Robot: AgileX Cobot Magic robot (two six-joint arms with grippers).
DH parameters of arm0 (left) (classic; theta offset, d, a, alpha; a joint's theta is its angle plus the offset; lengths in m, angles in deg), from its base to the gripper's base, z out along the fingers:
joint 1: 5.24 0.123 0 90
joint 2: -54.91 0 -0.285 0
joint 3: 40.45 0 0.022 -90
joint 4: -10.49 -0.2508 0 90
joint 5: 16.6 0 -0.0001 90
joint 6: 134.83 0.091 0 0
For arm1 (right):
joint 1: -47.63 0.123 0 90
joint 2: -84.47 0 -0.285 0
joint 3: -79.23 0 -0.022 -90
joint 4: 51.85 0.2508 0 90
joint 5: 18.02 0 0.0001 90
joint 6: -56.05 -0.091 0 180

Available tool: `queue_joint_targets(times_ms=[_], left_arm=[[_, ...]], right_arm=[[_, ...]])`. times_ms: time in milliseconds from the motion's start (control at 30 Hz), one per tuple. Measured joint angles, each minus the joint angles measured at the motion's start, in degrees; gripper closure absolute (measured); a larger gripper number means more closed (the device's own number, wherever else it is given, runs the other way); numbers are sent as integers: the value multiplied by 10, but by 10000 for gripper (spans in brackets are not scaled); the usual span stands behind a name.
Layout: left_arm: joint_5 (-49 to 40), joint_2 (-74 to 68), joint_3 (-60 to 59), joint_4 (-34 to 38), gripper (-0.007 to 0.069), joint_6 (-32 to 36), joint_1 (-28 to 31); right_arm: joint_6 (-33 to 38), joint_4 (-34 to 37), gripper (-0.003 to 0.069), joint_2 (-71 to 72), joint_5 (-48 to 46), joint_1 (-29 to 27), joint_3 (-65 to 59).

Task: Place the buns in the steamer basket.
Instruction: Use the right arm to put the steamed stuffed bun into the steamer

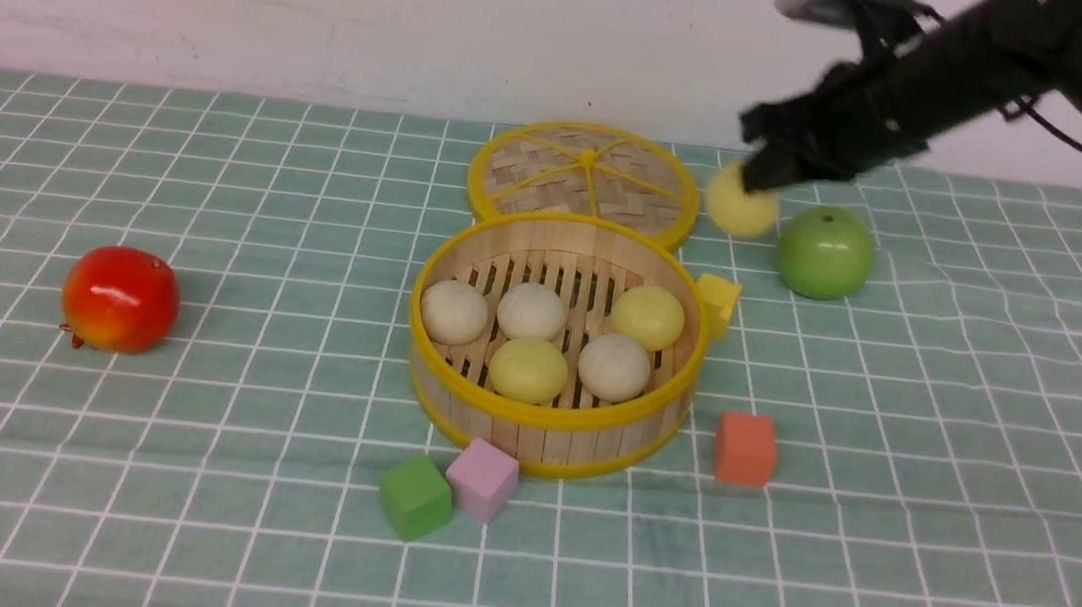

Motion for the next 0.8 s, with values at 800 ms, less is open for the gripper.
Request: queue_joint_targets(times_ms=[800], left_arm=[[1, 0, 0, 0, 386, 0, 0]], right_arm=[[53, 29, 551, -114, 100, 63, 12]])
